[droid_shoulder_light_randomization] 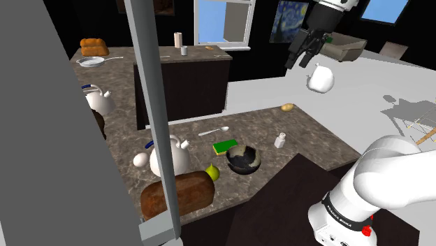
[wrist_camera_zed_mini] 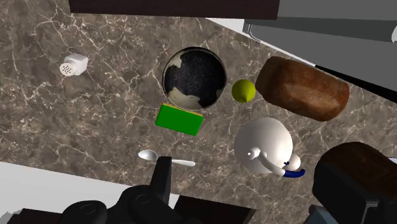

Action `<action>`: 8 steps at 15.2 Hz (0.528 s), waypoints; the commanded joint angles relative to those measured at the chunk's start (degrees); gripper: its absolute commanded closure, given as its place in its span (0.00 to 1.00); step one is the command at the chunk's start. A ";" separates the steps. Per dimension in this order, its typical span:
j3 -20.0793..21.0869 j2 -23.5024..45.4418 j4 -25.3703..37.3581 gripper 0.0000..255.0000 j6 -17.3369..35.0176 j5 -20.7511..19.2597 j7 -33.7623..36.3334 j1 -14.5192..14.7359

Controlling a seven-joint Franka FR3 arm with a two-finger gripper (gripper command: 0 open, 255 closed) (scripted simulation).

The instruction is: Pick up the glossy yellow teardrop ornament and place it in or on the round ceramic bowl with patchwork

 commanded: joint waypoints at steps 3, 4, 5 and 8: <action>0.85 -0.39 -3.97 0.00 3.47 0.90 1.44 -0.12; 1.30 -0.47 -5.87 0.00 5.23 1.38 2.15 -0.15; 1.75 -0.47 -7.71 0.00 7.01 1.88 2.85 -0.17; 3.17 0.01 -12.85 0.00 12.52 3.49 4.89 -0.07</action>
